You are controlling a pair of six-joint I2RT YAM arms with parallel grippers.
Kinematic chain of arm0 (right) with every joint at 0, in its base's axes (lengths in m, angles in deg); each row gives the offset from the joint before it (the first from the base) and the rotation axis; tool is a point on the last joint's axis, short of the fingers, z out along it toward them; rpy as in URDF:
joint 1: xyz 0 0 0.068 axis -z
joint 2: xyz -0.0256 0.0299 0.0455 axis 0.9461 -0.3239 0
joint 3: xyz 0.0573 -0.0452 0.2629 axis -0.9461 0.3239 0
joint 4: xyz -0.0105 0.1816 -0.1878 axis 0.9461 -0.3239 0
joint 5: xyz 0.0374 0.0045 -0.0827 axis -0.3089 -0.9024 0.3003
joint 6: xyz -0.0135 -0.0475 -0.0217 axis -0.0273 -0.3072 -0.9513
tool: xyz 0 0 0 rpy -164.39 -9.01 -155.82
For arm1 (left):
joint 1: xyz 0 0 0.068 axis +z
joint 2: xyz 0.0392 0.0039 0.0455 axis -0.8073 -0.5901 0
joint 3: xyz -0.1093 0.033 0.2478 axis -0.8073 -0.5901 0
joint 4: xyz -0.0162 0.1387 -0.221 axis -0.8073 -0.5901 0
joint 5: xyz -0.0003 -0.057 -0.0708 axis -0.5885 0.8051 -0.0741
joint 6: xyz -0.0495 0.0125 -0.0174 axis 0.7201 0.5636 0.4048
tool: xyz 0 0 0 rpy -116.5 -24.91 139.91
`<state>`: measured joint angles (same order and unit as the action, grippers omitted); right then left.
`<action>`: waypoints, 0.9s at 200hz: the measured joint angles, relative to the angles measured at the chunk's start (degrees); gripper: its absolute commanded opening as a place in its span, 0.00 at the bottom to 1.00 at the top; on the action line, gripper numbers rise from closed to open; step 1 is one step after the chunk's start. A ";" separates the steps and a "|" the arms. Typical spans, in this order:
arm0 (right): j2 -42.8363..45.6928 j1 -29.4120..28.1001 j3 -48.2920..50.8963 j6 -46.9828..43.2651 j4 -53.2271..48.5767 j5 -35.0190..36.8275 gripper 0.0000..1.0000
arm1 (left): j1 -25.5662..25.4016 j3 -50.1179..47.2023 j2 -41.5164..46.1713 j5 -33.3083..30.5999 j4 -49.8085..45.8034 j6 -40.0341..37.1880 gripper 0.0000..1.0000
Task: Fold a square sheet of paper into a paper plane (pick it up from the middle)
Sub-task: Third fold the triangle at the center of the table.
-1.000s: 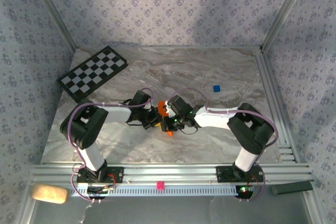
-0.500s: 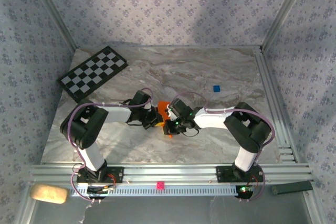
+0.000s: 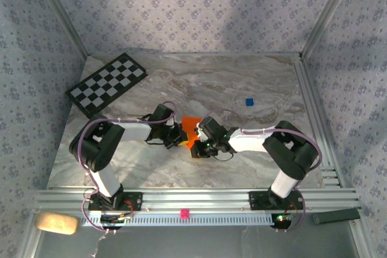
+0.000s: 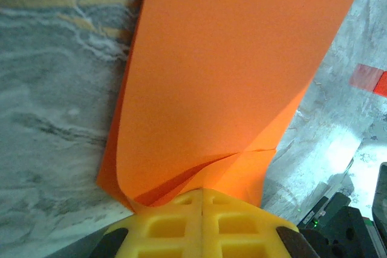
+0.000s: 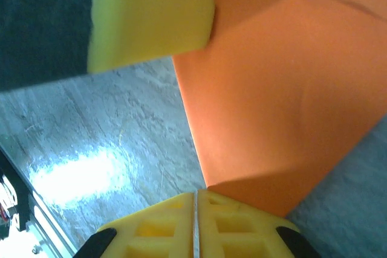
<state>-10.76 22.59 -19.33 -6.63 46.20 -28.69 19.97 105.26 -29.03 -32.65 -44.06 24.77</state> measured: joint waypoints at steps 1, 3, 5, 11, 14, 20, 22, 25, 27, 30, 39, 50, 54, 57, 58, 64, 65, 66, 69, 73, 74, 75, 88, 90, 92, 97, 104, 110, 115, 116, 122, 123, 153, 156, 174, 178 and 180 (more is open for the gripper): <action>0.11 -0.02 0.07 0.02 -0.02 -0.02 0.11 | 0.00 0.00 0.02 0.00 0.00 0.00 0.00; 0.26 -0.02 0.22 0.02 -0.09 -0.02 0.11 | 0.00 0.00 0.00 0.00 0.00 0.00 0.00; 0.35 -0.02 0.33 0.02 -0.09 -0.02 0.11 | 0.00 0.00 0.00 0.00 0.00 0.00 0.00; 0.76 -0.02 0.74 0.02 -0.20 -0.04 0.11 | 0.00 0.00 -0.02 0.00 0.00 0.00 0.00; 0.96 -0.02 0.96 0.02 -0.20 -0.07 0.11 | 0.00 0.00 -0.02 0.00 0.00 0.00 0.00; 1.36 -0.02 1.36 0.02 -0.26 -0.09 0.11 | 0.00 0.02 -0.02 0.00 0.00 0.00 0.00; 1.49 -0.02 1.51 0.02 -0.31 -0.09 0.11 | 0.00 0.02 -0.02 0.00 0.00 0.00 0.00; 1.73 -0.02 1.75 0.02 -0.31 -0.13 0.11 | 0.00 0.02 -0.02 0.00 0.00 0.02 0.00; 1.79 -0.02 1.86 0.02 -0.31 -0.15 0.11 | 0.00 0.02 -0.02 0.00 0.00 0.00 0.00; 2.05 -0.02 2.12 0.02 -0.35 -0.20 0.11 | 0.00 0.02 -0.04 0.02 0.00 0.02 0.00; 2.60 -0.09 2.82 0.15 -0.35 -0.22 0.11 | 0.00 0.02 -0.04 0.00 0.00 0.00 0.00; 3.28 -0.20 3.54 0.24 -0.39 -0.22 0.11 | 0.00 0.02 -0.04 0.02 0.00 0.00 0.00; 3.54 -0.26 3.80 0.39 -0.42 -0.22 0.11 | 0.00 0.02 -0.04 0.02 0.00 0.02 0.00; 3.69 -0.28 3.98 0.39 -0.50 -0.22 0.11 | 0.00 0.02 -0.04 0.02 0.00 0.02 0.00; 3.74 -0.28 4.02 0.42 -0.52 -0.22 0.11 | 0.00 0.02 -0.04 0.02 0.00 0.02 0.00; 4.04 -0.31 4.24 0.44 -0.70 -0.22 0.11 | 0.00 0.02 -0.07 0.02 0.00 0.00 0.00; 4.11 -0.33 4.28 0.44 -0.79 -0.22 0.11 | 0.00 0.02 -0.09 0.04 0.02 0.02 0.00; 4.13 -0.35 4.31 0.44 -0.83 -0.22 0.11 | 0.00 0.02 -0.09 0.04 0.00 0.02 0.00; 4.26 -0.39 4.35 0.44 -0.98 -0.24 0.11 | 0.00 0.02 -0.09 0.04 0.00 0.02 0.00; 4.46 -0.39 4.39 0.44 -1.36 -0.22 0.11 | 0.00 0.02 -0.09 0.04 0.02 0.02 0.00; 4.50 -0.39 4.39 0.46 -1.38 -0.24 0.11 | 0.00 0.02 -0.09 0.04 0.00 0.02 0.00; 4.57 -0.39 4.39 0.46 -1.49 -0.24 0.11 | 0.00 0.02 -0.09 0.04 0.02 0.00 0.00; 5.51 -0.39 4.44 0.46 -3.04 -0.20 0.11 | 0.00 0.02 -0.09 0.04 0.02 0.02 0.00; 5.73 -0.39 4.44 0.46 -3.28 -0.22 0.11 | 0.00 0.02 -0.09 0.04 0.02 0.02 0.00; 6.01 -0.39 4.44 0.48 -3.54 -0.17 0.11 | 0.00 0.02 -0.09 0.04 0.02 0.02 0.00; 6.47 -0.39 4.44 0.48 -4.00 -0.20 0.11 | 0.00 0.02 -0.09 0.04 0.02 0.02 0.00; 7.58 -0.37 4.42 0.59 -4.72 -0.13 0.11 | 0.00 0.02 -0.09 0.04 0.04 0.04 0.00; 8.72 -0.26 4.37 0.63 -5.20 -0.02 0.12 | 0.00 0.02 -0.09 0.04 0.04 0.07 0.00; 9.66 -0.15 4.33 0.68 -5.42 0.02 0.12 | 0.00 0.02 -0.09 0.04 0.04 0.13 0.00; 9.81 -0.13 4.31 0.70 -5.44 0.02 0.12 | 0.00 0.02 -0.09 0.04 0.04 0.13 0.00; 10.86 0.09 4.11 0.90 -5.49 0.02 0.12 | 0.00 0.02 -0.09 0.04 0.07 0.22 0.00; 10.97 0.11 4.09 0.92 -5.49 0.02 0.13 | 0.00 0.02 -0.09 0.04 0.07 0.24 0.00; 10.82 1.62 1.40 1.75 -4.22 -0.13 0.10 | 0.00 0.00 -0.09 0.00 0.46 0.94 0.00; 10.36 1.84 0.94 1.97 -4.15 -0.26 0.10 | 0.00 0.00 -0.09 -0.02 0.48 1.11 0.00; 6.69 2.99 -1.16 3.30 -2.95 -0.42 0.10 | 0.00 -0.33 -0.09 0.00 1.14 1.77 0.00; 5.90 3.26 -1.44 3.74 -2.64 -0.39 0.10 | 0.00 -0.35 -0.09 0.02 1.25 1.84 0.00; 5.60 3.34 -1.53 3.93 -2.49 -0.42 0.10 | 0.00 -0.39 -0.09 0.00 1.33 1.97 0.00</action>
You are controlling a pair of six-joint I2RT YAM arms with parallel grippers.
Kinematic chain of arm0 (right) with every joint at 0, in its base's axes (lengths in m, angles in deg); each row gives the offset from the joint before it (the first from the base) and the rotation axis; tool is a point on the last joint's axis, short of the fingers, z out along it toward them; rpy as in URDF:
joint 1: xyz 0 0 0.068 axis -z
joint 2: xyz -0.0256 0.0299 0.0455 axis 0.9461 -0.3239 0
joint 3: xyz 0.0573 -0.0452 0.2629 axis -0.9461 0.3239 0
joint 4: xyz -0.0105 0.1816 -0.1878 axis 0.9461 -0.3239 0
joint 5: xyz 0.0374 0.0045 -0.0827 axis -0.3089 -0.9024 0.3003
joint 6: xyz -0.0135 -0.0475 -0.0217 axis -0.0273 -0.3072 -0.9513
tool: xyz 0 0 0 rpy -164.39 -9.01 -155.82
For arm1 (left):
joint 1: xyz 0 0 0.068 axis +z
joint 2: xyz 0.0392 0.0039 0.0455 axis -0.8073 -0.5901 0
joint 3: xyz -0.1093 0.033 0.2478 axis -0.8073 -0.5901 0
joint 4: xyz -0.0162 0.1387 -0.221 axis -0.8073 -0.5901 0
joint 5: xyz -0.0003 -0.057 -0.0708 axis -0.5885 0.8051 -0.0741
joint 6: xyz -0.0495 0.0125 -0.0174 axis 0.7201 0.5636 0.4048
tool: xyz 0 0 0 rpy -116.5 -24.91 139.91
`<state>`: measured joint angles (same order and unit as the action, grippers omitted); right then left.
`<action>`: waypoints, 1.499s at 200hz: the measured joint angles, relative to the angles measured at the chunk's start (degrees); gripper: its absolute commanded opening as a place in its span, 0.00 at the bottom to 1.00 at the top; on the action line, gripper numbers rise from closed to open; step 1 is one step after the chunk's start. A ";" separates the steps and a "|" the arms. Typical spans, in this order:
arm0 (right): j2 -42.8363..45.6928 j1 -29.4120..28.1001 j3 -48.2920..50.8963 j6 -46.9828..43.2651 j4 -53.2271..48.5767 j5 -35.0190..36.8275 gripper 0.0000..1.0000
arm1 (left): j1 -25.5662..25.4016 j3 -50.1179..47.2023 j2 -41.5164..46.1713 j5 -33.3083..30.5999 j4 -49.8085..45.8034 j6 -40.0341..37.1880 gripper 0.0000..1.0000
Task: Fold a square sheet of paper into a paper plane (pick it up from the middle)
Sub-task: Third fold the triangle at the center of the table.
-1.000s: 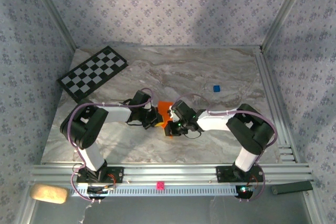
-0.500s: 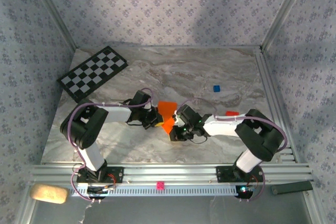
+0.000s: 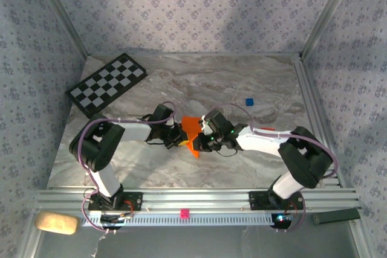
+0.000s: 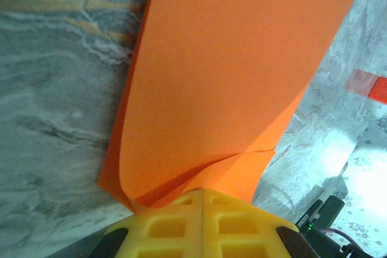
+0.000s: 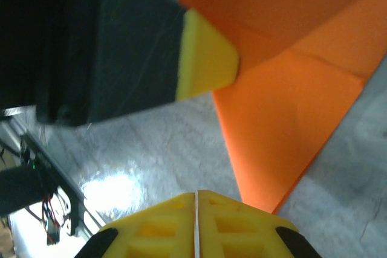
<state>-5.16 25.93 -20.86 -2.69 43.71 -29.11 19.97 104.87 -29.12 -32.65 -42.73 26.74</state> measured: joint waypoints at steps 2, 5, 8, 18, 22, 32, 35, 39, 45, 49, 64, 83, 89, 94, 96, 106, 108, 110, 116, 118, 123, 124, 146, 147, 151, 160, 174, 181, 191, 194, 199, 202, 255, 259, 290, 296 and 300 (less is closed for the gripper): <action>-0.35 0.13 -0.09 0.22 0.20 -0.04 0.10 | 0.00 -0.04 0.00 -0.02 0.11 0.04 0.00; -0.81 0.28 -0.20 0.50 0.48 -0.02 0.10 | 0.00 -0.07 0.00 0.00 0.22 0.13 0.00; -1.49 0.55 -0.31 0.83 0.81 -0.28 0.10 | 0.00 -0.09 0.00 -0.02 0.28 0.26 0.00; -3.30 1.07 -0.74 1.66 1.49 -0.68 0.10 | 0.00 -0.17 0.00 -0.02 0.50 0.44 0.00; -3.91 1.20 -0.87 1.92 1.68 -0.87 0.10 | 0.00 -0.17 0.00 -0.02 0.50 0.55 0.00; -5.29 1.44 -1.03 2.38 2.10 -1.09 0.10 | 0.00 -0.20 0.00 -0.04 0.59 0.72 0.00; -5.53 1.51 -1.03 2.49 2.12 -1.14 0.10 | -0.02 -0.20 0.00 -0.04 0.61 0.79 0.00; -5.77 1.53 -1.03 2.60 2.14 -1.25 0.10 | -0.02 -0.20 0.00 -0.04 0.61 0.83 0.00; -6.03 1.53 -1.05 2.71 2.14 -1.55 0.10 | -0.02 -0.20 0.00 -0.07 0.63 0.85 0.00; -6.19 1.53 -1.11 2.73 2.16 -1.84 0.10 | -0.02 -0.20 0.00 -0.09 0.63 0.87 0.00; -6.54 1.51 -1.57 2.71 2.14 -2.51 0.10 | -0.02 -0.22 0.00 -0.24 0.68 1.07 0.00; -6.73 1.53 -2.03 2.69 2.32 -3.30 0.11 | -0.02 -0.20 0.00 -0.26 0.68 1.29 0.00; -6.80 1.53 -2.12 2.69 2.32 -3.58 0.11 | -0.02 -0.20 0.00 -0.26 0.68 1.29 0.00; -6.93 1.53 -2.21 2.69 2.32 -3.85 0.12 | -0.02 -0.20 0.00 -0.28 0.68 1.29 0.00; -6.99 1.53 -2.25 2.69 2.32 -3.91 0.12 | -0.02 -0.20 0.00 -0.28 0.68 1.27 0.00; -7.34 1.51 -2.47 2.67 2.32 -4.42 0.12 | -0.02 -0.20 0.02 -0.33 0.66 1.29 0.00; -7.43 1.49 -2.49 2.69 2.32 -4.52 0.12 | -0.02 -0.20 0.02 -0.35 0.66 1.29 0.00; -7.52 1.46 -2.54 2.67 2.29 -4.63 0.12 | -0.02 -0.20 0.02 -0.35 0.66 1.29 0.00; -7.89 1.40 -2.75 2.62 2.23 -4.96 0.12 | -0.02 -0.20 0.02 -0.39 0.66 1.29 0.00; -8.02 1.38 -2.82 2.62 2.23 -5.05 0.12 | -0.02 -0.20 0.02 -0.39 0.66 1.29 0.00; -8.37 1.36 -3.02 2.45 2.10 -5.27 0.12 | -0.04 -0.20 0.02 -0.42 0.66 1.27 0.00; -8.48 1.36 -3.08 2.45 2.05 -5.31 0.12 | -0.04 -0.20 0.02 -0.42 0.66 1.27 0.00; -9.49 1.27 -3.17 2.23 1.27 -5.49 0.11 | -0.04 -0.20 0.04 -0.44 0.66 1.27 0.00; -9.51 1.27 -3.15 2.23 1.22 -5.46 0.11 | -0.04 -0.20 0.07 -0.44 0.66 1.27 0.00; -9.51 1.33 -2.97 2.21 1.22 -5.38 0.11 | -0.07 -0.20 0.09 -0.44 0.66 1.27 0.00; -9.51 1.66 -2.10 2.23 1.60 -5.44 0.10 | -0.07 -0.20 0.17 -0.59 0.66 1.27 0.02; -9.51 2.75 0.42 2.23 4.66 -6.91 0.09 | -0.31 -0.26 0.57 -1.20 0.55 1.14 0.06; -9.46 3.41 1.29 2.14 6.08 -8.11 0.09 | -0.44 -0.28 0.94 -1.70 0.33 0.92 0.08; -9.46 4.15 2.12 1.81 7.37 -9.57 0.09 | -0.44 -0.28 1.57 -2.21 0.15 0.61 0.13; -9.46 4.37 2.32 1.68 7.63 -9.97 0.09 | -0.44 -0.28 1.95 -2.43 0.07 0.31 0.14; -9.46 4.72 2.64 1.33 8.00 -10.64 0.09 | -0.44 -0.28 2.54 -2.82 -0.02 0.15 0.16; -9.46 4.92 2.78 1.07 8.11 -11.02 0.09 | -0.44 -0.28 2.91 -3.02 -0.02 -0.13 0.17; -10.29 6.12 1.62 -2.54 5.57 -13.88 0.09 | -1.79 2.19 7.15 -2.45 -1.70 -2.82 0.15; -10.32 6.12 1.46 -2.64 5.27 -13.88 0.09 | -2.01 2.62 6.93 -2.12 -2.03 -3.08 0.14; -10.38 6.16 1.01 -3.06 4.24 -13.51 0.08 | -3.80 4.04 4.13 -1.22 -3.10 -3.41 0.12; -10.38 6.16 1.01 -3.04 4.24 -13.49 0.08 | -4.02 4.02 3.54 -1.20 -3.37 -3.28 0.12; -10.38 6.16 1.01 -3.04 4.24 -13.46 0.08 | -4.07 4.02 3.17 -1.16 -3.43 -3.26 0.12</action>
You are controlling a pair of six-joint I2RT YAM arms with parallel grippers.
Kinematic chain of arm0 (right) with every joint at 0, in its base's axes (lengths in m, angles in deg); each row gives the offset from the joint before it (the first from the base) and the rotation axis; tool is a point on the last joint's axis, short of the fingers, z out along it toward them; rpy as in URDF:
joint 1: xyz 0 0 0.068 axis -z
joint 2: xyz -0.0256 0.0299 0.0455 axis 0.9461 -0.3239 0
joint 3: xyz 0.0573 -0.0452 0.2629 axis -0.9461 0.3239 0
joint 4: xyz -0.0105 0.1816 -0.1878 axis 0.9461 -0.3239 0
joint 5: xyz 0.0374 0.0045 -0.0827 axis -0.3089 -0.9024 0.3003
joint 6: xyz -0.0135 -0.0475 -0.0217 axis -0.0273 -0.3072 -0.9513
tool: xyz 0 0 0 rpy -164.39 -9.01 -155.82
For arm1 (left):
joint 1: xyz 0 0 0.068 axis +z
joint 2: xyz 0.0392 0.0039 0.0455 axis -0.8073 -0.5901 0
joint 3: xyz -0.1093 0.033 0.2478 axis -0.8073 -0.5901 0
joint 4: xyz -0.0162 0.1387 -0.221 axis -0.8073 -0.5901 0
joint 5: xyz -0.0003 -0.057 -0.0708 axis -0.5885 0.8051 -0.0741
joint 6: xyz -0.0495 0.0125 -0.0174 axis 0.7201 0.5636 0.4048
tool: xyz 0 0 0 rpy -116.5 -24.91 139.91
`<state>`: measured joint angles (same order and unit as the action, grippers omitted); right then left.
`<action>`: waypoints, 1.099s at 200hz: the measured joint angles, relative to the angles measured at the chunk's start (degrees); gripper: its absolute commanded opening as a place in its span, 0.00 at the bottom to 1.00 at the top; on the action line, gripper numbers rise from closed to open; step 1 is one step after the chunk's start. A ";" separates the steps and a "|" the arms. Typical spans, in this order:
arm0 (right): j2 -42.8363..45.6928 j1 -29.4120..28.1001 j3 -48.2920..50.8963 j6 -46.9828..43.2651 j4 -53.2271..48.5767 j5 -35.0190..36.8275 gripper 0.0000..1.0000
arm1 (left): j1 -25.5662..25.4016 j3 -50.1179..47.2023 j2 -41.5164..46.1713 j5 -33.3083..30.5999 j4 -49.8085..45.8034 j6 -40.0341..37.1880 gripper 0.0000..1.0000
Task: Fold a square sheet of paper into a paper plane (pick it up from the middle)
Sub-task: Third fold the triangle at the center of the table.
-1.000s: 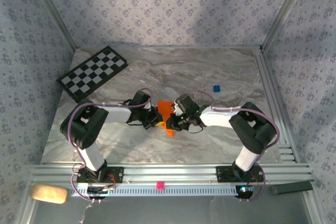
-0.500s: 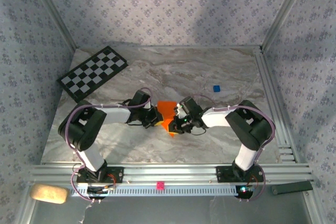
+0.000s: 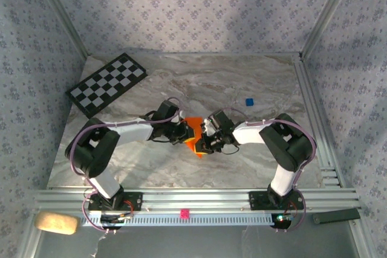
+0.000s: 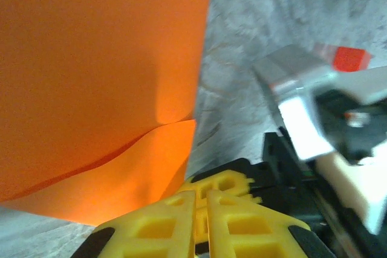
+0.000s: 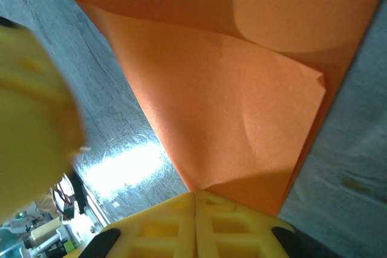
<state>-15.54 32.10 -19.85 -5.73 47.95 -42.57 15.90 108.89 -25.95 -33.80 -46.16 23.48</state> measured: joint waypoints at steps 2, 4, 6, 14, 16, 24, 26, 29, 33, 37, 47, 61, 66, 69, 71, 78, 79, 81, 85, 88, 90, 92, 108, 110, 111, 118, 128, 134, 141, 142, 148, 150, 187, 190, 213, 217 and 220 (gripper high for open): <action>0.00 0.00 0.00 0.00 0.00 0.00 0.08 | -0.04 0.02 -0.22 0.04 -0.02 0.02 0.12; 0.00 0.00 0.00 0.02 0.00 0.02 0.08 | -0.07 0.02 -0.46 0.07 -0.07 0.02 0.12; 0.00 0.00 0.00 0.02 0.00 0.02 0.08 | -0.07 0.00 -0.61 0.07 -0.07 0.02 0.12; 0.02 0.00 0.02 0.04 0.00 0.04 0.08 | -0.07 0.00 -1.60 0.07 -0.09 0.09 0.12; 0.02 0.00 0.02 0.07 0.02 0.07 0.08 | -0.07 0.00 -1.75 0.07 -0.07 0.09 0.12; 0.02 0.00 0.02 0.09 0.02 0.13 0.08 | -0.07 -0.07 -2.51 0.04 -0.09 0.24 0.12; 0.02 0.00 0.02 0.09 0.02 0.15 0.08 | -0.07 -0.07 -2.62 0.02 -0.07 0.26 0.12; 0.04 -0.02 0.04 0.11 0.02 0.17 0.08 | -0.07 -0.13 -2.86 0.00 -0.07 0.31 0.12; 0.07 -0.02 0.04 0.11 0.00 0.20 0.08 | -0.07 -0.20 -3.04 -0.11 -0.07 0.39 0.12; 0.09 -0.02 0.04 0.15 0.00 0.28 0.08 | -0.02 -0.31 -3.21 -0.24 -0.07 0.44 0.12; 0.17 -0.02 0.09 0.33 0.00 0.50 0.08 | 0.07 -0.57 -3.39 -0.50 -0.09 0.44 0.12; 0.35 -0.02 0.15 0.52 -0.02 0.87 0.08 | 0.46 -0.74 -3.65 -0.96 -0.48 0.39 0.12; 0.44 -0.09 0.15 0.55 -0.13 1.09 0.08 | 0.59 -0.81 -3.78 -1.27 -0.52 0.39 0.12; 0.50 -0.13 0.15 0.55 -0.22 1.29 0.07 | 0.72 -0.87 -3.87 -1.36 -0.50 0.37 0.12; 0.55 -0.13 0.15 0.55 -0.24 1.36 0.07 | 0.83 -0.94 -3.93 -1.27 -0.48 0.35 0.12; 0.63 -0.26 0.15 0.55 -0.37 1.68 0.07 | 1.09 -1.07 -3.96 -1.03 -0.35 0.17 0.12; 0.66 -0.28 0.15 0.55 -0.39 1.73 0.07 | 1.09 -1.09 -3.98 -1.03 -0.35 0.15 0.12; 0.66 -0.31 0.15 0.55 -0.44 1.86 0.07 | 1.16 -1.09 -3.98 -1.01 -0.35 0.02 0.12; 0.72 -0.37 0.15 0.57 -0.46 1.97 0.07 | 1.20 -1.18 -3.98 -0.94 -0.24 -0.02 0.12; 0.76 -0.42 0.15 0.57 -0.50 2.14 0.06 | 1.29 -1.22 -3.98 -0.87 -0.17 -0.09 0.12; 0.79 -0.46 0.15 0.57 -0.52 2.21 0.06 | 1.36 -1.29 -3.98 -0.76 -0.07 -0.20 0.12; 0.85 -0.52 0.15 0.57 -0.57 2.34 0.06 | 1.40 -1.33 -3.98 -0.70 0.02 -0.24 0.12; 1.05 -0.83 0.13 0.57 -0.66 3.23 0.06 | 2.19 -1.68 -4.04 0.13 0.50 -0.70 0.12; 1.05 -0.87 0.13 0.57 -0.66 3.34 0.06 | 2.32 -1.73 -4.04 0.24 0.57 -0.72 0.12; 1.05 -0.92 0.11 0.57 -0.68 3.43 0.06 | 2.38 -1.75 -4.07 0.33 0.61 -0.76 0.12; 1.11 -1.09 0.02 0.59 -0.72 3.78 0.06 | 2.89 -1.86 -4.07 0.70 0.68 -0.98 0.12; 1.18 -1.31 -0.20 0.57 -1.01 4.39 0.05 | 3.69 -2.01 -4.07 1.22 0.72 -1.18 0.12; 1.20 -1.46 -0.35 0.57 -1.25 4.66 0.05 | 4.22 -2.03 -4.07 1.49 0.66 -1.38 0.12; 1.22 -1.62 -0.52 0.59 -1.53 4.94 0.05 | 4.79 -2.03 -4.07 1.64 0.57 -1.66 0.12; 1.22 -1.64 -0.52 0.57 -1.53 4.94 0.05 | 4.92 -2.03 -4.07 1.70 0.52 -1.77 0.12; 1.25 -1.66 -0.63 0.57 -1.75 5.16 0.05 | 5.33 -2.03 -4.07 1.84 0.42 -2.05 0.12; 1.27 -1.68 -0.66 0.57 -1.77 5.20 0.05 | 5.51 -2.03 -4.07 1.92 0.37 -2.19 0.12; 1.36 -1.81 -0.72 0.57 -2.03 5.62 0.03 | 8.09 -1.90 -4.07 2.80 -1.05 -4.42 0.11; 1.38 -1.84 -0.72 0.57 -2.03 5.62 0.03 | 8.31 -1.88 -4.07 2.91 -1.20 -4.59 0.11; 1.42 -1.90 -0.72 0.57 -2.12 5.75 0.03 | 10.34 -1.68 -4.07 2.95 -2.32 -6.05 0.10; 1.42 -1.92 -0.72 0.57 -2.12 5.77 0.03 | 10.71 -1.68 -4.07 2.99 -2.38 -6.10 0.11; 1.42 -1.92 -0.72 0.57 -2.14 5.79 0.03 | 10.99 -1.68 -4.07 3.02 -2.43 -6.19 0.10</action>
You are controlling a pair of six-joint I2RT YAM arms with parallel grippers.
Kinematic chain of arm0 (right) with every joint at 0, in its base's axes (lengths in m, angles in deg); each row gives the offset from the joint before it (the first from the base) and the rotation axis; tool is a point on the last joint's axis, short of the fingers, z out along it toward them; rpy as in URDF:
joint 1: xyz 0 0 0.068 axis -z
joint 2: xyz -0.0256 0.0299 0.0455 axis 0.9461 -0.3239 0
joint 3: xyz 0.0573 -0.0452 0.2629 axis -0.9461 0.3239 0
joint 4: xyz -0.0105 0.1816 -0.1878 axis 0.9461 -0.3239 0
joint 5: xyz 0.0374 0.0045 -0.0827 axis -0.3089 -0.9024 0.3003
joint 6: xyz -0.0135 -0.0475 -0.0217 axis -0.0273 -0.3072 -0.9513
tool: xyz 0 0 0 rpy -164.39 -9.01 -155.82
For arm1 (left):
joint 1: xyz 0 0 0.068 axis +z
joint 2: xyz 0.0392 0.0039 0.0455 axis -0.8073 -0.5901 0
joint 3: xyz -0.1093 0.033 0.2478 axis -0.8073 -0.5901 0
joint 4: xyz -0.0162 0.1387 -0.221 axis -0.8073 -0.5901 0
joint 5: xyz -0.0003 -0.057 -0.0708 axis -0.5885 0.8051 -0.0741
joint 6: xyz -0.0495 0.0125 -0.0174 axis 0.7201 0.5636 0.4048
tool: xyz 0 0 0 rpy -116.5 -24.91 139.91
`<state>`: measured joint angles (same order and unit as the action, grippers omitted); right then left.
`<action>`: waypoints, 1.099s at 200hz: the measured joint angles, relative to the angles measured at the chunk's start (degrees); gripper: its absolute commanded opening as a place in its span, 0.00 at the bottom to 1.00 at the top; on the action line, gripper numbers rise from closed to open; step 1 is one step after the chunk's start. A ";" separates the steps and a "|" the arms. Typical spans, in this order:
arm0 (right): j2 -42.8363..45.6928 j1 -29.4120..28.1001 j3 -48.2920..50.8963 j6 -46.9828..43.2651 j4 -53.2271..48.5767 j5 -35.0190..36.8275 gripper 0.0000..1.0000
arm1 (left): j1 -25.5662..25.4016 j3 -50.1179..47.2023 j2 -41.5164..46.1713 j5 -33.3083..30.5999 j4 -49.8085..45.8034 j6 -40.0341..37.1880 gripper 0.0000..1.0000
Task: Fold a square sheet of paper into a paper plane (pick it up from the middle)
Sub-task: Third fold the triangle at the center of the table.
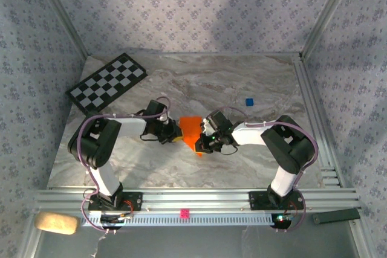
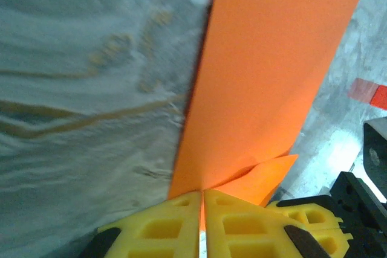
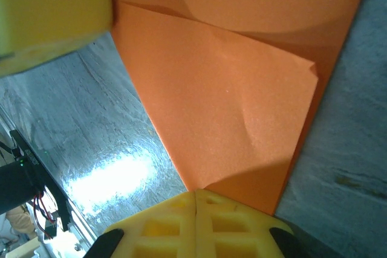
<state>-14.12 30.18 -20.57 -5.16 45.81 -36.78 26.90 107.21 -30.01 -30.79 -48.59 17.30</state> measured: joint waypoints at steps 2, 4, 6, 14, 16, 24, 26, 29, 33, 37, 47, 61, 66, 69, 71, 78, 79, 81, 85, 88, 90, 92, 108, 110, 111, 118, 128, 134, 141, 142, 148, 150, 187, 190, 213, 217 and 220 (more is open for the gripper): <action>0.00 0.00 0.00 0.00 0.00 0.00 0.03 | 0.20 0.00 0.00 0.07 0.00 -0.07 0.10; 0.04 0.00 0.00 -0.02 0.00 0.00 0.03 | 0.39 0.00 0.02 0.11 -0.04 -0.07 0.11; 0.07 0.00 0.00 -0.02 -0.02 0.02 0.03 | 0.50 0.00 0.02 0.11 -0.04 -0.09 0.11; 0.11 0.00 0.00 -0.02 -0.07 0.07 0.03 | 1.05 0.00 0.09 0.13 -0.20 -0.13 0.11; 0.11 0.00 0.00 -0.02 -0.09 0.07 0.03 | 1.16 0.00 0.20 0.09 -0.22 -0.15 0.11; 0.13 0.00 0.00 -0.02 -0.17 0.07 0.03 | 1.46 0.00 0.52 -0.39 -0.63 -0.28 0.12; 0.13 0.00 0.00 -0.04 -0.20 0.07 0.03 | 1.53 0.00 0.63 -0.55 -0.72 -0.31 0.12; 0.13 0.00 0.00 -0.04 -0.22 0.07 0.03 | 1.70 0.00 0.76 -0.87 -0.98 -0.31 0.12; 0.15 0.00 -0.02 -0.04 -0.26 0.09 0.03 | 1.95 0.00 1.14 -1.38 -1.36 -0.31 0.13; 0.15 0.00 -0.09 -0.04 -0.35 0.09 0.03 | 2.21 0.00 1.55 -1.86 -1.73 -0.33 0.13; 0.20 0.00 -0.20 -0.04 -0.66 0.20 0.03 | 2.56 0.02 2.62 -3.04 -2.71 -0.31 0.14; 0.20 0.00 -0.39 -0.04 -1.16 0.24 0.04 | 2.51 0.15 4.63 -4.13 -3.72 -0.28 0.15; 0.20 0.00 -0.46 -0.07 -1.36 0.26 0.04 | 2.21 0.37 5.27 -4.31 -4.11 -0.31 0.15; 0.20 0.00 -0.50 -0.07 -1.44 0.26 0.04 | 1.97 0.61 5.68 -4.48 -4.33 -0.31 0.15; 0.20 0.00 -0.52 -0.07 -1.53 0.26 0.04 | 1.79 0.72 5.81 -4.48 -4.37 -0.33 0.15; 0.20 0.00 -0.66 -0.07 -1.77 0.28 0.04 | 0.94 1.31 6.43 -4.66 -4.50 -0.33 0.15; 0.20 0.00 -0.66 -0.07 -1.79 0.28 0.04 | 0.85 1.38 6.45 -4.68 -4.50 -0.33 0.15; 0.20 0.00 -0.70 -0.07 -1.86 0.28 0.04 | 0.59 1.64 6.56 -4.68 -4.50 -0.33 0.15; 0.20 0.00 -0.76 -0.07 -1.99 0.33 0.04 | -0.11 2.08 6.69 -4.70 -4.46 -0.33 0.15; 0.20 0.00 -0.76 -0.07 -2.08 0.37 0.04 | -0.50 2.40 6.71 -4.68 -4.42 -0.33 0.15; 0.20 0.00 -0.76 -0.07 -2.10 0.37 0.04 | -0.85 2.62 6.71 -4.68 -4.37 -0.33 0.15; 0.20 0.00 -0.76 -0.07 -2.14 0.39 0.04 | -1.27 2.82 6.71 -4.68 -4.33 -0.33 0.15; 0.20 0.00 -0.94 -0.09 -2.47 0.44 0.04 | -3.82 3.85 6.58 -4.63 -4.00 -0.33 0.14; 0.20 0.00 -0.96 -0.07 -2.56 0.44 0.04 | -4.13 3.96 6.49 -4.63 -3.98 -0.33 0.14; 0.20 0.00 -0.96 -0.09 -2.58 0.46 0.04 | -4.24 4.00 6.43 -4.63 -3.96 -0.33 0.14; 0.22 0.00 -0.98 -0.09 -2.67 0.48 0.04 | -5.22 4.46 5.81 -4.52 -3.80 -0.35 0.13; 0.28 0.00 -0.98 -0.09 -2.84 0.55 0.04 | -6.14 5.05 4.48 -4.44 -3.45 -0.37 0.12; 0.37 0.00 -0.98 -0.09 -2.95 0.66 0.05 | -6.32 5.29 3.56 -4.44 -3.30 -0.50 0.12; 0.48 0.00 -0.98 -0.09 -3.10 0.79 0.05 | -6.36 5.44 2.29 -4.55 -2.97 -0.59 0.12; 0.50 0.00 -0.98 -0.09 -3.15 0.83 0.05 | -6.36 5.44 2.16 -4.55 -2.97 -0.59 0.12; 0.61 0.00 -0.98 -0.09 -3.32 0.90 0.05 | -6.25 5.46 1.09 -4.74 -2.89 -0.79 0.11; 0.63 0.00 -0.98 -0.09 -3.37 0.92 0.06 | -6.21 5.46 0.85 -4.83 -2.91 -0.83 0.11; 1.75 -0.37 -1.33 -0.26 -5.44 2.45 0.07 | -5.31 5.57 -2.62 -4.74 -3.19 -2.03 0.10; 1.84 -0.39 -1.46 -0.28 -5.73 2.56 0.07 | -5.31 5.57 -2.62 -4.79 -3.19 -2.10 0.09; 2.12 -1.22 -3.52 -0.59 -7.23 3.04 0.08 | -5.27 5.55 -2.62 -4.85 -3.19 -2.91 0.09; 2.12 -1.42 -4.17 -0.70 -7.48 3.06 0.08 | -5.25 5.55 -2.62 -4.85 -3.19 -3.06 0.09; 2.12 -1.53 -4.52 -0.74 -7.52 3.04 0.08 | -5.22 5.55 -2.62 -4.85 -3.19 -3.08 0.09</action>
<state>-12.00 28.65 -25.10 -5.91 38.29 -33.74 21.67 112.76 -32.64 -35.64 -51.78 14.21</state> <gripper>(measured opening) 0.075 0.095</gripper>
